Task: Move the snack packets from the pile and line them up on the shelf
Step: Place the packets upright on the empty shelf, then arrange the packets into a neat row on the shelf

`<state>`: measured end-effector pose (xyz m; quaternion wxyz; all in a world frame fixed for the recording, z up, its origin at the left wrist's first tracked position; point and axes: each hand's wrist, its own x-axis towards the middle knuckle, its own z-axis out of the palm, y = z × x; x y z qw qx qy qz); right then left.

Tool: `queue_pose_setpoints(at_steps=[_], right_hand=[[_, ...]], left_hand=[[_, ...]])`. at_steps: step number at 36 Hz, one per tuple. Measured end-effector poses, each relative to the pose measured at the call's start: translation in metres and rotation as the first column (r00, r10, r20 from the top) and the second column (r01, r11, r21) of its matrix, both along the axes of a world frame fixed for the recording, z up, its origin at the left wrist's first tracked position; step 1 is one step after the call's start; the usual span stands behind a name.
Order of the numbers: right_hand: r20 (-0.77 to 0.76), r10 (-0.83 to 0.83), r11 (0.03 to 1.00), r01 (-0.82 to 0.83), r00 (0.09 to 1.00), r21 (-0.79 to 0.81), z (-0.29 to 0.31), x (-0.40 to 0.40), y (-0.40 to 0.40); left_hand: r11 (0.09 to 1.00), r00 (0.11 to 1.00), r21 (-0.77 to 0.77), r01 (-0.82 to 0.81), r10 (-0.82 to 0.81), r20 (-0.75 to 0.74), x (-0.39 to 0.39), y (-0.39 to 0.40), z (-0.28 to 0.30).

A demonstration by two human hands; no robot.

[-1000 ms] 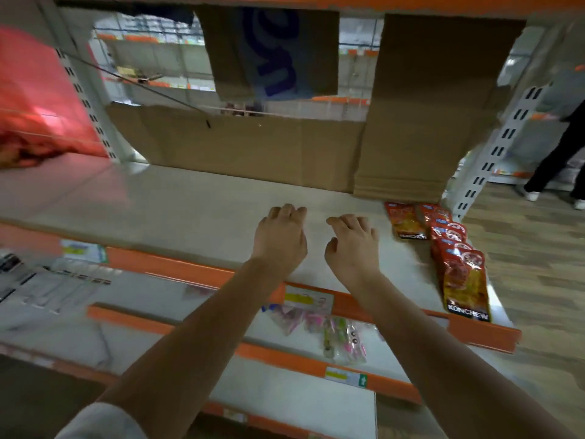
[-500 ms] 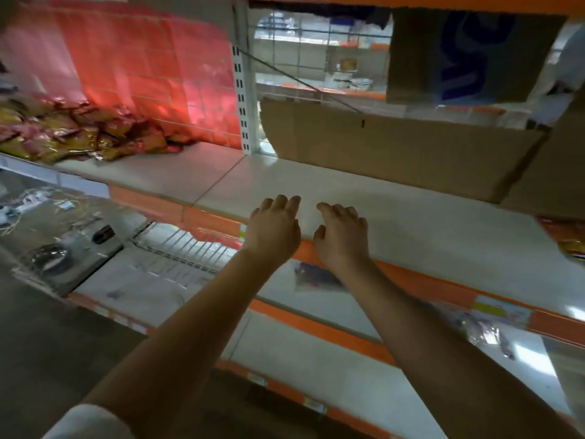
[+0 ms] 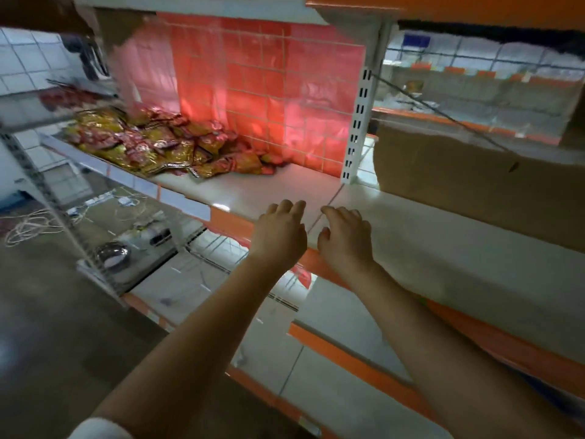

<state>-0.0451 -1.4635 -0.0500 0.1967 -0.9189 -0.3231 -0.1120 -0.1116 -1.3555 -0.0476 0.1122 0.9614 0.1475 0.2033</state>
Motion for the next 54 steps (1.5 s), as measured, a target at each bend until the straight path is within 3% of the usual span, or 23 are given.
queue_pose_setpoints(at_steps=[9, 19, 23, 27, 32, 37, 42, 47, 54], right_hand=[[-0.079, 0.064, 0.997, -0.061, 0.995, 0.040, -0.006, 0.013, 0.161], [-0.071, 0.027, 0.998, -0.022, 0.997, 0.062, -0.015, 0.030, 0.299], [-0.105, -0.111, 0.994, 0.112, 0.988, 0.003, -0.023, 0.044, 0.344], [-0.212, -0.330, 0.942, 0.306, 0.920, -0.139, -0.032, 0.050, 0.378], [-0.327, -0.471, 0.882, 0.448, 0.819, -0.149, -0.042, 0.056, 0.410], [-0.309, -0.569, 0.819, 0.557, 0.762, -0.138, -0.048, 0.060, 0.430], [-0.372, -0.598, 0.785, 0.614, 0.710, -0.088, -0.045, 0.062, 0.437], [-0.523, -0.579, 0.743, 0.669, 0.626, -0.022, -0.039, 0.064, 0.439], [-0.586, -0.448, 0.762, 0.631, 0.675, 0.144, -0.032, 0.044, 0.421]], left_hand=[[0.992, 0.992, -0.025, -0.127, 0.126, -0.026, -0.001, 0.165, 0.002], [0.995, 0.994, -0.055, -0.085, 0.081, -0.080, 0.021, 0.315, -0.011], [0.996, 0.989, -0.069, -0.060, 0.050, -0.139, 0.041, 0.379, -0.022], [0.995, 0.954, -0.054, -0.087, 0.068, -0.291, 0.061, 0.432, -0.037], [0.992, 0.967, -0.088, -0.087, 0.062, -0.249, 0.082, 0.454, -0.037], [0.991, 0.963, -0.085, -0.099, 0.074, -0.260, 0.101, 0.459, -0.032], [0.998, 0.943, -0.003, -0.062, 0.058, -0.328, 0.108, 0.460, -0.030], [0.990, 0.942, -0.122, -0.073, 0.028, -0.334, 0.111, 0.464, -0.026], [0.962, 0.947, -0.268, -0.044, -0.045, -0.317, 0.102, 0.467, -0.026]])
